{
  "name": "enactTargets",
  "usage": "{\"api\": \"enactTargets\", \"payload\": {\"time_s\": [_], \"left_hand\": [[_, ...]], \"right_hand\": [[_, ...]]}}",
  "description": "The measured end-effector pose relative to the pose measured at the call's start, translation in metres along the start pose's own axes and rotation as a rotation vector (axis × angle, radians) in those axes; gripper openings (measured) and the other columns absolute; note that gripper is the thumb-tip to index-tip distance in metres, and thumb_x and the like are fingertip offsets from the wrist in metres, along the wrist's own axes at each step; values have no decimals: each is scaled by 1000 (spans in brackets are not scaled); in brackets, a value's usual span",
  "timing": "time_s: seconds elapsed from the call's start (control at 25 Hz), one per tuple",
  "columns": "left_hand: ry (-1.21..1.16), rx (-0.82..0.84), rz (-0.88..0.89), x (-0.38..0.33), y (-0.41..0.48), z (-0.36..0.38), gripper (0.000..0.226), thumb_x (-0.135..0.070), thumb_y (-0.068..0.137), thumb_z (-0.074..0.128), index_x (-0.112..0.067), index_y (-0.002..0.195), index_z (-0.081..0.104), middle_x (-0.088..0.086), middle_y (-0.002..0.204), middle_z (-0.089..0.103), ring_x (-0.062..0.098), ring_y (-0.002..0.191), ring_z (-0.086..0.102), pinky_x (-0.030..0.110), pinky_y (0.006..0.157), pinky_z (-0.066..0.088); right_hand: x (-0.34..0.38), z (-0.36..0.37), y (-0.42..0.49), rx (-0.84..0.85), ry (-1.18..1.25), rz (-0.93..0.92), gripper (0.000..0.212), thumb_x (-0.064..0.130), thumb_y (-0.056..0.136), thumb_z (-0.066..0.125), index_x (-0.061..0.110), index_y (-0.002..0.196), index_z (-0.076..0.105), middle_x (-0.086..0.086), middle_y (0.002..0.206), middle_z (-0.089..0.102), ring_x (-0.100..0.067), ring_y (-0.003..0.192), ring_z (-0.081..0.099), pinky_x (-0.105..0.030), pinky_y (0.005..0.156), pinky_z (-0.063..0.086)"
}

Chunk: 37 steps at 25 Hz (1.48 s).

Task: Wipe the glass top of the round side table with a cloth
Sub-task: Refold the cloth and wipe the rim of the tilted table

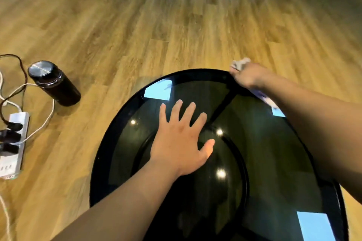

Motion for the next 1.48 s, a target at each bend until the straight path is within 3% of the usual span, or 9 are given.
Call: {"api": "enactTargets", "payload": {"time_s": [0.08, 0.24, 0.32, 0.48, 0.6, 0.76, 1.0, 1.24, 1.48], "left_hand": [[9, 12, -3, -1, 0, -3, 72, -70, 91, 13, -35, 154, 14, 2, 167, 6, 33, 152, -5, 63, 118, -1], [3, 9, -14, 1, 0, -4, 71, -72, 90, 14, -38, 153, 20, 0, 165, 15, 30, 152, 0, 60, 119, 1], [15, -5, -24, 0, 0, -3, 71, -72, 89, 15, -39, 152, 23, -1, 164, 18, 29, 152, 5, 59, 119, 4], [28, -22, -44, 1, -1, -1, 73, -73, 88, 15, -38, 151, 25, 0, 164, 21, 28, 152, 8, 58, 119, 7], [33, -35, -49, 0, -1, -1, 73, -73, 88, 14, -38, 151, 25, 0, 164, 20, 29, 152, 8, 59, 120, 6], [5, -59, -39, 0, 0, -2, 71, -72, 89, 17, -37, 149, 30, 1, 162, 27, 29, 151, 13, 59, 120, 10], [18, -65, -54, 0, 2, -3, 68, -72, 88, 26, -36, 144, 40, 1, 155, 39, 29, 147, 25, 58, 119, 16], [16, -101, -56, 0, 0, -3, 68, -70, 87, 31, -32, 141, 46, 2, 151, 45, 30, 145, 30, 57, 119, 19], [18, -108, -47, 2, 1, 1, 69, -71, 88, 28, -32, 143, 43, 5, 152, 43, 32, 146, 28, 59, 119, 18]], "right_hand": [[84, 6, -2, -41, -19, -141, 66, 64, 93, 20, 17, 118, 59, -18, 130, 60, -35, 119, 55, -39, 97, 39], [192, 19, -45, -55, -44, -483, 45, 57, 99, 24, 28, 92, 57, -3, 100, 66, -25, 99, 57, -39, 87, 35], [144, 10, -27, -51, 53, -447, 52, 61, 98, 23, 26, 99, 61, -2, 95, 61, -23, 92, 54, -37, 85, 40], [-23, 9, -12, -101, 80, -107, 61, 59, 96, 16, 18, 115, 56, -20, 118, 61, -38, 108, 57, -39, 86, 43], [-117, 12, -55, -125, 65, 150, 70, 62, 96, 13, 7, 100, 57, -28, 106, 62, -39, 99, 59, -36, 81, 40], [-58, -3, -38, -118, 64, 11, 68, 57, 100, 17, 8, 120, 59, -27, 131, 56, -39, 123, 51, -39, 97, 40], [102, 6, -22, -104, -17, -397, 54, 56, 100, 21, 24, 124, 58, -9, 116, 66, -31, 107, 59, -35, 76, 35], [-46, -7, -42, -77, -38, -161, 52, 54, 101, 21, 12, 95, 51, -13, 86, 61, -31, 88, 57, -36, 74, 40], [-149, -5, -118, 61, -214, 150, 58, 55, 101, 23, 7, 82, 51, -28, 108, 64, -38, 96, 59, -36, 76, 42]]}}
Point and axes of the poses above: each hand's wrist, its own y-axis towards the middle knuckle, its own z-axis out of the palm, x = y × z, the point moved 6 cm from there along y, towards the middle knuckle
